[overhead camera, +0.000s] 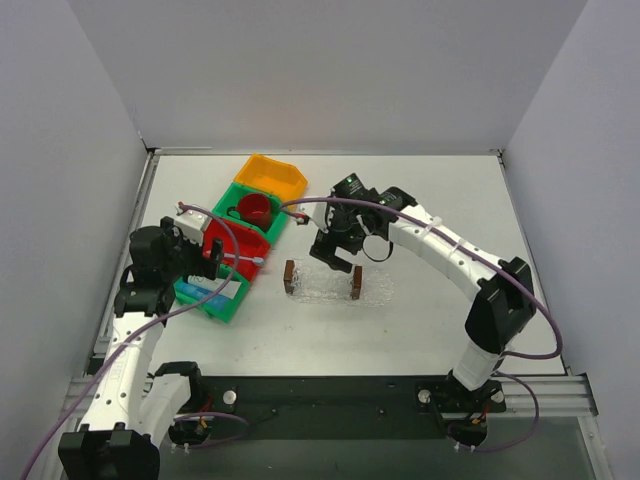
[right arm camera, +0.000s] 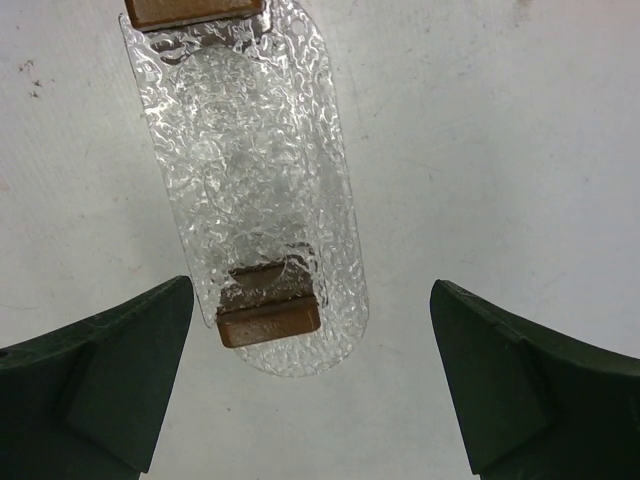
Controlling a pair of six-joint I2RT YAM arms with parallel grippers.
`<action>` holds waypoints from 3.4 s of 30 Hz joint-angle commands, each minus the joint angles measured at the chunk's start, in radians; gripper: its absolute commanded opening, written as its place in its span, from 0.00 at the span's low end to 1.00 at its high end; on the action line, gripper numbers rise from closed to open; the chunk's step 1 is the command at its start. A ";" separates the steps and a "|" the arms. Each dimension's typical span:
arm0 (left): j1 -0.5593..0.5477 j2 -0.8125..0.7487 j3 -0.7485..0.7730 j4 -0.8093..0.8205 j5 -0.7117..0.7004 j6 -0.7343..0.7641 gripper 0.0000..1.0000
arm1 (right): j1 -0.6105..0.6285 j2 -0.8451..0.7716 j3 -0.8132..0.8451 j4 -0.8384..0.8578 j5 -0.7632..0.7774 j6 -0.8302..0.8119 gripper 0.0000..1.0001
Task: Prepare toiletry sets of a toothbrush and toothpaste on the tray
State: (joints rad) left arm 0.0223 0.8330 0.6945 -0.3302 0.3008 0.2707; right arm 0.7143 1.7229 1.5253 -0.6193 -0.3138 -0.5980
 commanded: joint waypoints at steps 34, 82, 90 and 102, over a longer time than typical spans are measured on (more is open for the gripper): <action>-0.341 1.015 0.961 -0.337 -0.144 0.255 0.79 | -0.271 -0.465 -0.422 0.085 0.159 0.270 0.92; -0.355 1.284 1.158 -0.432 -0.290 0.217 0.20 | -0.300 -0.457 -0.453 0.084 0.094 0.237 0.90; -0.357 1.285 1.232 -0.512 -0.295 0.226 0.07 | -0.303 -0.464 -0.453 0.084 0.090 0.239 0.90; -0.360 1.175 1.370 -0.659 -0.243 0.239 0.00 | -0.315 -0.479 -0.438 0.085 0.091 0.267 0.90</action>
State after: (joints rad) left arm -0.3382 2.1376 1.9663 -0.9627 0.0265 0.4839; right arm 0.4137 1.2797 1.0775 -0.5335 -0.2119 -0.3496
